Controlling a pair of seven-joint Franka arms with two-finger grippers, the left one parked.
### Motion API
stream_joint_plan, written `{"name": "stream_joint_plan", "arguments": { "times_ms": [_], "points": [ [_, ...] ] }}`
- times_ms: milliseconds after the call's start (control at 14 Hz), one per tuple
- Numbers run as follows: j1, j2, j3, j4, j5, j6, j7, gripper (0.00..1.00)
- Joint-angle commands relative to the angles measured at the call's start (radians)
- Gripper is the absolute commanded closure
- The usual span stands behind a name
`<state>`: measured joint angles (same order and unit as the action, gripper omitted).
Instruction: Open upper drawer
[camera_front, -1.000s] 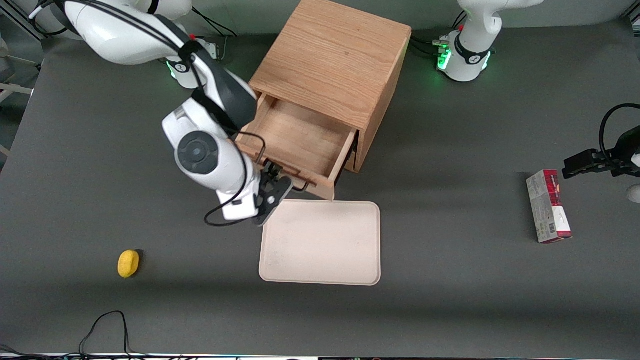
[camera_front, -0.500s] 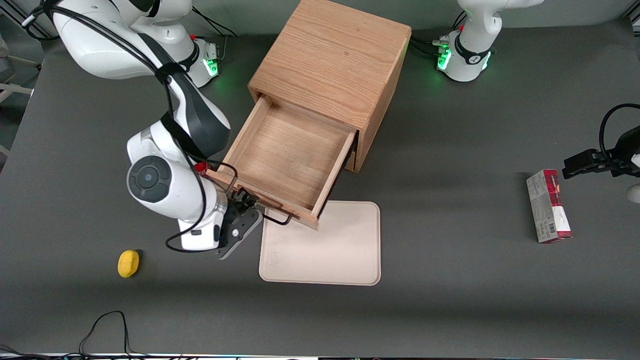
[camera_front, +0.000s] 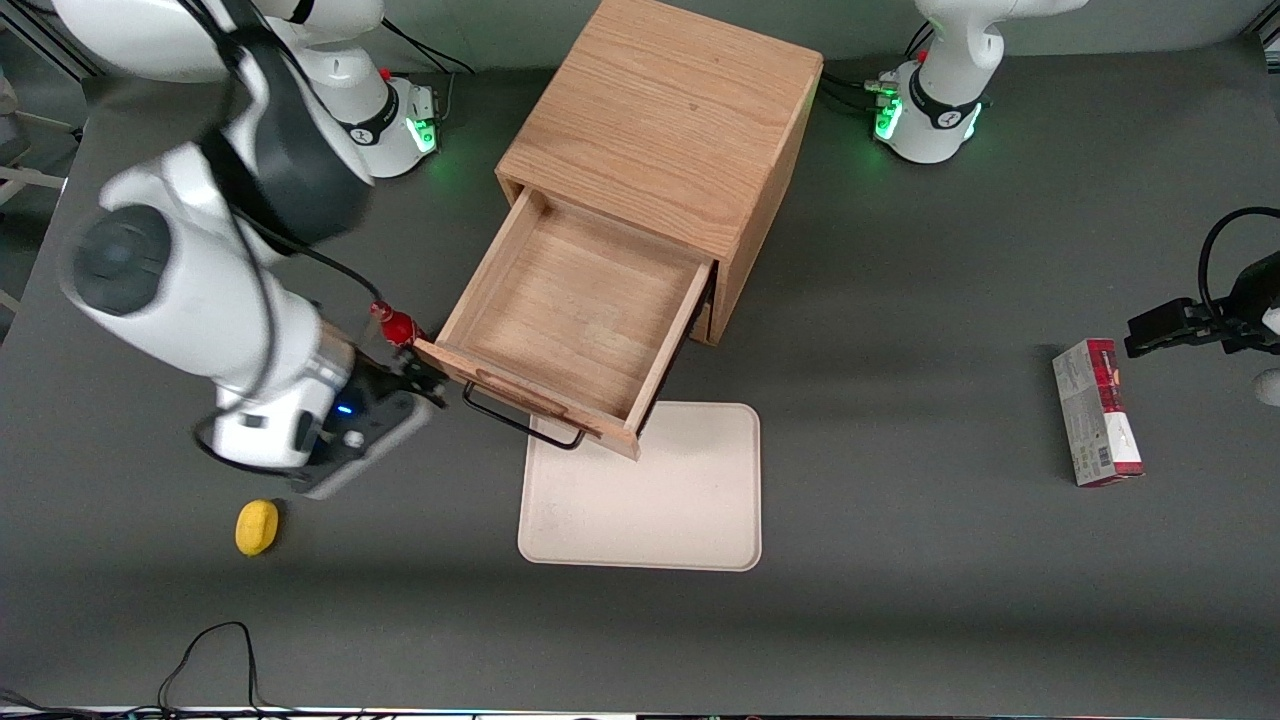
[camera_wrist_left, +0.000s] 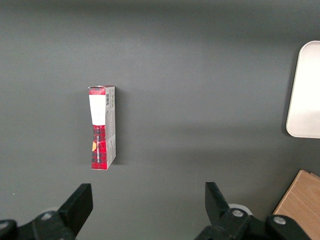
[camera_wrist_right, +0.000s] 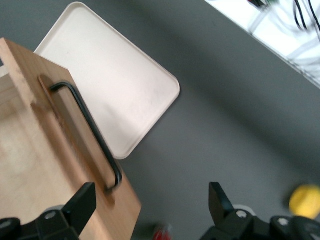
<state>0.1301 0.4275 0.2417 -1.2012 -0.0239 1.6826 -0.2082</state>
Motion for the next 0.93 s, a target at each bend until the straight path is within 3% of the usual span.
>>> {"name": "stream_joint_plan", "arguments": {
  "times_ms": [0, 214, 357, 857],
  "points": [
    [0.006, -0.29, -0.117, -0.358, 0.052, 0.025, 0.158, 0.0],
    [0.005, -0.52, -0.186, -0.584, 0.052, 0.005, 0.366, 0.0],
    [0.005, -0.626, -0.232, -0.671, 0.056, 0.005, 0.391, 0.0],
    [0.002, -0.613, -0.266, -0.64, 0.058, -0.026, 0.377, 0.0]
  ]
}}
